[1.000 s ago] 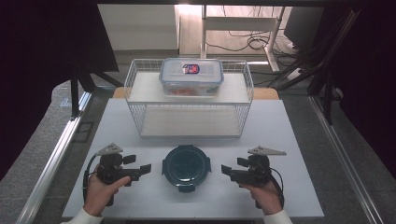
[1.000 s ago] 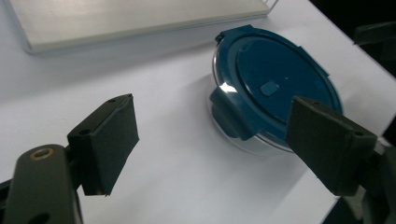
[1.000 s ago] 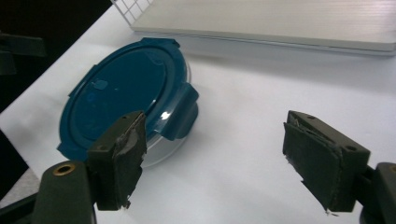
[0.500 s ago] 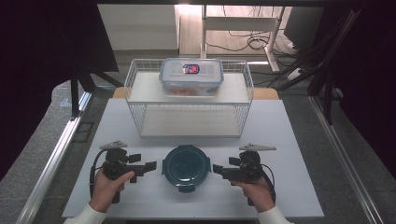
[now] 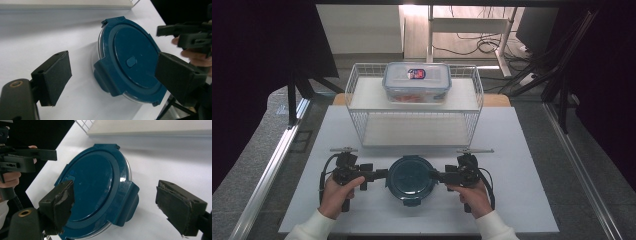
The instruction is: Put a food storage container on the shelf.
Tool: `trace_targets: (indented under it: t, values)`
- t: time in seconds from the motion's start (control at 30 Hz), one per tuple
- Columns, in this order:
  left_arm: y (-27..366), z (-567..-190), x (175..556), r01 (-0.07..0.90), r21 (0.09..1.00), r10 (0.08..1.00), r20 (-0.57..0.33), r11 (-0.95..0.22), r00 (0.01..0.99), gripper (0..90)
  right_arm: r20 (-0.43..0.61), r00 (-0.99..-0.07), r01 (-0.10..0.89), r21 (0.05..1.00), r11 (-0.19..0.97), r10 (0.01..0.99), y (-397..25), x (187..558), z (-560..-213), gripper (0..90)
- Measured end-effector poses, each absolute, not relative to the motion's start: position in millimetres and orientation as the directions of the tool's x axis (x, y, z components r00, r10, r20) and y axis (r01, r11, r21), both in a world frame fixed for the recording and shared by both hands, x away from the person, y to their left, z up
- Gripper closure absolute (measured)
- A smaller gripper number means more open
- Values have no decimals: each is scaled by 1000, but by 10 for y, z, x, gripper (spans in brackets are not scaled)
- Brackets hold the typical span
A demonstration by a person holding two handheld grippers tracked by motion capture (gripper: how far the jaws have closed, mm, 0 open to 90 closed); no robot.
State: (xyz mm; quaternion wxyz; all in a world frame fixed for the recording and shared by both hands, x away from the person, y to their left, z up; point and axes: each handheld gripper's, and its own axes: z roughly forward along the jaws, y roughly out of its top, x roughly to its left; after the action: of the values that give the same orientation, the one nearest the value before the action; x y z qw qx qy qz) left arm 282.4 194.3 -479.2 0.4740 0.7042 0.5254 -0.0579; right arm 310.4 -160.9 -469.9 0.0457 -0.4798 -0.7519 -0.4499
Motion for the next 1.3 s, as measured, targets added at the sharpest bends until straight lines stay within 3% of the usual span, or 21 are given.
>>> trace_targets:
  t: [0.4, 0.87, 1.1, 1.3]
  values:
    - [1776, -5038, 2949, 851, 525, 609, -672, -10, 421, 105, 537, -502, 807, 573, 144, 678, -1555, 3155, -4871, 118]
    - [1684, -5213, 2994, 882, 471, 576, -718, -13, 391, 98, 594, -465, 847, 514, 135, 657, -1483, 3170, -5023, 105]
    - [1629, -5251, 2992, 891, 453, 566, -729, -21, 384, 130, 629, -445, 867, 481, 130, 637, -1444, 3180, -5082, 109]
    - [1612, -5258, 2980, 892, 452, 558, -733, -26, 388, 196, 635, -447, 869, 475, 137, 630, -1438, 3175, -5092, 173]
